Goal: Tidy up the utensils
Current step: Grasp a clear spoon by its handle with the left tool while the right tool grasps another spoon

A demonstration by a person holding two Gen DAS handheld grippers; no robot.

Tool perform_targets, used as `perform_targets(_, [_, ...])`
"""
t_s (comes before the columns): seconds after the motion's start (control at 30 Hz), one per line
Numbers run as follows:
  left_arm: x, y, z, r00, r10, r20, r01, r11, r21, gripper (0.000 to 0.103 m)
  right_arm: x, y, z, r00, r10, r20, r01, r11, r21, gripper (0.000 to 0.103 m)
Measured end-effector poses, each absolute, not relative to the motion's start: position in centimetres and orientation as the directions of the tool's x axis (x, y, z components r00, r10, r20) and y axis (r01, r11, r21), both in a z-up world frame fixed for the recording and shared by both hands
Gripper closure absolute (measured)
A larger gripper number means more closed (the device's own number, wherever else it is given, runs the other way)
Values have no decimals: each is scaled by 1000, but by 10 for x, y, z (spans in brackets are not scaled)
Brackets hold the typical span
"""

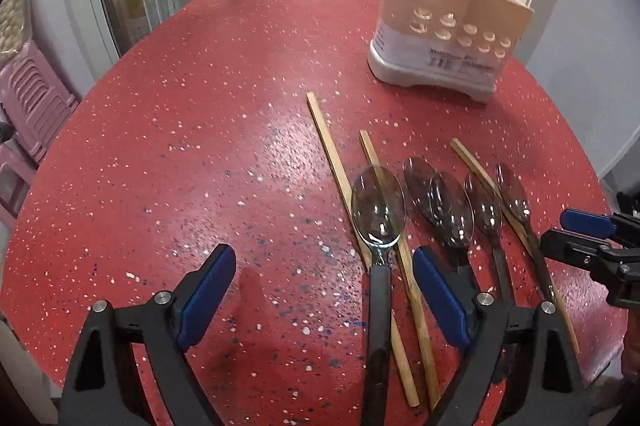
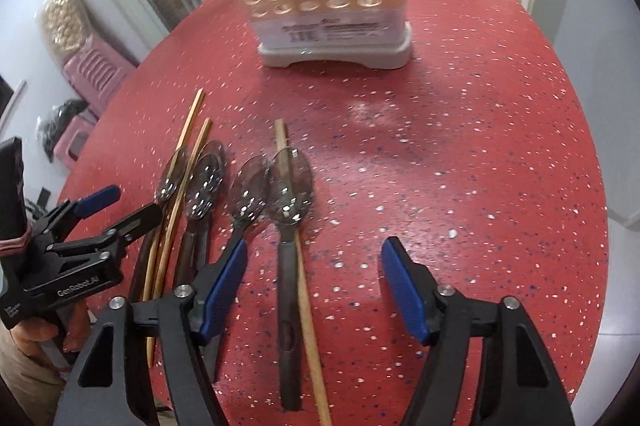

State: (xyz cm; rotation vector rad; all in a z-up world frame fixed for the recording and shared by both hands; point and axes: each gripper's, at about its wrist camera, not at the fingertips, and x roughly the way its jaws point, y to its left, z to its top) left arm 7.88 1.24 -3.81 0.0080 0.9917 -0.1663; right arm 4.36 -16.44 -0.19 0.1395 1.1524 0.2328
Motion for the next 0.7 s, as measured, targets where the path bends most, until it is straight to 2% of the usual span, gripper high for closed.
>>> perform_targets(0.2, [76, 7, -42, 522, -143, -841, 165, 984, -65, 7, 48, -146, -8, 361, 214, -908, -151, 974, 170, 52])
perform_targets(0.3, [75, 6, -42, 521, -153, -840, 172, 982, -72, 12, 51, -139, -11, 358, 180, -916, -158, 979, 130, 68])
perform_targets(0.33, [75, 6, -41, 520, -164, -838, 177, 981, -82, 19, 50, -138, -11, 363, 168, -916, -161, 980, 116, 80])
perform_targets(0.37, [75, 5, -40, 518, -175, -837, 182, 979, -92, 21, 51, -137, -12, 360, 167, -918, -162, 980, 115, 87])
perform_targets(0.47, [74, 1, -39, 515, -199, -834, 202, 974, -108, 32, 50, -139, -13, 362, 172, -916, -155, 980, 123, 90])
perform_targets(0.5, [74, 0, -38, 512, -207, -833, 208, 972, -114, 41, 49, -141, -12, 366, 175, -914, -153, 980, 126, 90])
perform_targets(0.57, [72, -3, -38, 511, -216, -832, 218, 969, -117, 45, 47, -145, -11, 371, 182, -911, -149, 980, 135, 91])
perform_targets(0.6, [73, -5, -37, 509, -222, -831, 224, 967, -121, 59, 46, -148, -11, 374, 191, -908, -145, 979, 146, 91])
perform_targets(0.63, [73, -5, -38, 503, -228, -834, 228, 965, -126, 67, 46, -151, -10, 374, 202, -905, -141, 977, 160, 91])
perform_targets(0.7, [70, -4, -38, 500, -233, -834, 229, 964, -132, 67, 44, -158, -9, 374, 220, -901, -129, 974, 184, 91])
